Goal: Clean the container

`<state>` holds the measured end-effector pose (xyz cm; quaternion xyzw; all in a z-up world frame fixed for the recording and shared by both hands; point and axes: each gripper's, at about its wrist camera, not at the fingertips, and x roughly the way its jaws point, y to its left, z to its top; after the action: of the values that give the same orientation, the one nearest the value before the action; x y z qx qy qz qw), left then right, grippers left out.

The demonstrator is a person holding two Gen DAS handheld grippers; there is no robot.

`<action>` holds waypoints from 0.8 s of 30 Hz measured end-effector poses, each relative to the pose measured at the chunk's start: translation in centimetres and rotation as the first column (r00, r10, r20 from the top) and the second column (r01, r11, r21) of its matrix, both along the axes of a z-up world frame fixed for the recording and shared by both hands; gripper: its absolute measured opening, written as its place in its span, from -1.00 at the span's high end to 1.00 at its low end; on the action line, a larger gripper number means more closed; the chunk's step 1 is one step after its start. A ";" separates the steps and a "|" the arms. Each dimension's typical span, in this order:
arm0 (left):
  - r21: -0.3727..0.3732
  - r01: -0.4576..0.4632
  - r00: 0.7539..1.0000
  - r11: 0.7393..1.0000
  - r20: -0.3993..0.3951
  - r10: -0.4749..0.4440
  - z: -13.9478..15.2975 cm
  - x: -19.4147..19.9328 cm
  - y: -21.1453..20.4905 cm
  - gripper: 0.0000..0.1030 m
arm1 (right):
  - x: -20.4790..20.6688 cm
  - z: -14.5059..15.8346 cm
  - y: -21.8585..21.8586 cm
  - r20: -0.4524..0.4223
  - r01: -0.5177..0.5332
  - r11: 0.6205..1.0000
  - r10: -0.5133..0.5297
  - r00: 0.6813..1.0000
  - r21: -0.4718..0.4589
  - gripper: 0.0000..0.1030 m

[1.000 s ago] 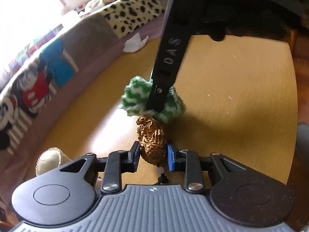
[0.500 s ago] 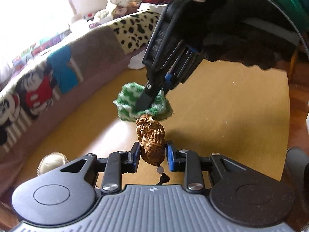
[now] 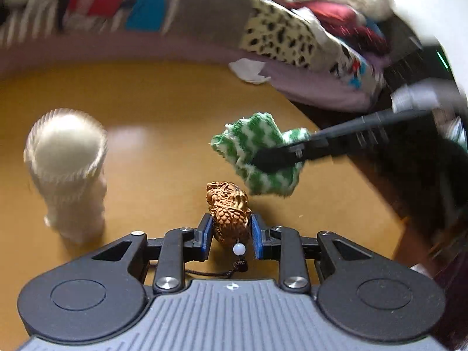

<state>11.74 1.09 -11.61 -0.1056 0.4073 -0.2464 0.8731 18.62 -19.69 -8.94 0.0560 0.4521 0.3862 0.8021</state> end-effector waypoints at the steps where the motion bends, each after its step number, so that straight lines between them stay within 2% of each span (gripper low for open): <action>1: 0.010 0.001 1.000 1.000 0.001 -0.001 0.0 0.0 -0.1 0.51 | -0.4 0.1 0.8 0.024 -0.030 0.999 0.030 0.999 -0.011 0.73; 4: 0.043 0.005 1.000 0.999 0.005 -0.006 0.0 -0.2 -0.3 0.50 | -1.3 0.0 2.0 0.070 -0.082 0.994 0.087 0.994 -0.066 0.73; 7: 0.175 0.028 0.998 0.984 0.052 -0.037 -0.1 -0.7 -1.5 0.50 | -0.9 -0.2 2.2 0.060 -0.067 0.995 0.072 0.996 -0.072 0.73; 10: 0.306 0.046 0.991 0.951 0.102 -0.081 -0.2 -1.4 -2.6 0.45 | -0.7 -0.7 2.4 0.056 -0.058 0.993 0.063 0.996 -0.102 0.73; 12: 0.408 0.056 0.981 0.911 0.145 -0.125 -0.4 -2.0 -3.5 0.40 | -0.9 -1.0 2.5 0.055 -0.059 0.991 0.066 0.996 -0.118 0.73; 14: 0.472 0.050 0.973 0.880 0.177 -0.151 -0.3 -2.4 -4.1 0.13 | -0.9 -1.1 2.8 0.055 -0.064 0.990 0.072 0.996 -0.127 0.73; 19: 0.522 0.023 0.968 0.853 0.200 -0.149 -0.1 -2.8 -4.3 0.04 | -0.7 -1.0 2.9 0.056 -0.055 0.990 0.063 0.996 -0.131 0.73; 22: 0.575 -0.020 0.955 0.818 0.252 -0.154 0.0 -3.1 -4.8 0.02 | -0.8 -0.9 2.8 0.063 -0.050 0.988 0.060 0.996 -0.147 0.73; 24: 0.585 -0.017 0.949 0.811 0.265 -0.171 0.3 -3.1 -5.0 0.02 | -0.9 -0.7 2.6 0.067 -0.045 0.988 0.056 0.996 -0.147 0.73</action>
<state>8.63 -3.89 -11.30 0.2214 0.3270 -0.1595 0.9048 17.75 -17.09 -9.61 -0.0278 0.4517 0.3741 0.8095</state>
